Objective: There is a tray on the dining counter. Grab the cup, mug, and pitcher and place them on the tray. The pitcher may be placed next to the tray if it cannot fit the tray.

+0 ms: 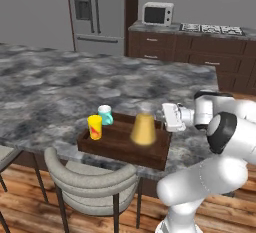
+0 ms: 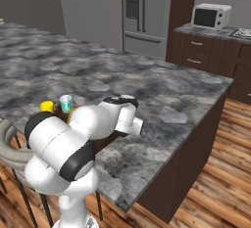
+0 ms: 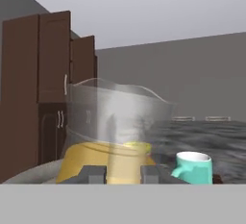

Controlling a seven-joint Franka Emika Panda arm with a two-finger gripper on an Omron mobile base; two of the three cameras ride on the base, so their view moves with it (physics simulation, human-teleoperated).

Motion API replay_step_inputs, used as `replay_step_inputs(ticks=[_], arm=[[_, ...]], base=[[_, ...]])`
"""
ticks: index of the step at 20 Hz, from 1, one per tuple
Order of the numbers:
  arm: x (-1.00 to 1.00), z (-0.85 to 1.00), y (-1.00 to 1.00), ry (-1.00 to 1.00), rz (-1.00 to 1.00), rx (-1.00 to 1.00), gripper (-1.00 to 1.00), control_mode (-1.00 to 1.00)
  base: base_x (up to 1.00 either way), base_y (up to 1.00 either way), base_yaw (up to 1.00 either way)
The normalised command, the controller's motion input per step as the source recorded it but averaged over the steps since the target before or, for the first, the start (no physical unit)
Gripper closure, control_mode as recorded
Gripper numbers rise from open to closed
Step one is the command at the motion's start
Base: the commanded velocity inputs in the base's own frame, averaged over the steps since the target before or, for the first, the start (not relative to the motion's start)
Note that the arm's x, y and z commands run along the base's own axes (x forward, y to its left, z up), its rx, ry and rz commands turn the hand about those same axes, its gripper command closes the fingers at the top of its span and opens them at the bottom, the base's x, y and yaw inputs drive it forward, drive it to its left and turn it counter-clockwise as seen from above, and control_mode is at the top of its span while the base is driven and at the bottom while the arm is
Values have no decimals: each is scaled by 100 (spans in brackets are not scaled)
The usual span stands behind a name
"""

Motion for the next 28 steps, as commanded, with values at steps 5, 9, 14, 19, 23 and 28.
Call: replay_step_inputs(ticks=[5,9,14,19,23,28], arm=[[29,-12,-1,-4,0,-2,100,-100],[26,-27,0,-14,0,-6,100,-100],[-14,-52,9,-16,1,-4,100,-100],[-35,-63,38,-32,3,-13,100,-100],[12,-60,42,-24,0,-16,-100,-100],[-58,-18,14,-23,0,-4,-100,-100]], base=[[0,0,0],[0,0,0],[0,0,0],[0,0,0],[0,0,0],[0,0,0]])
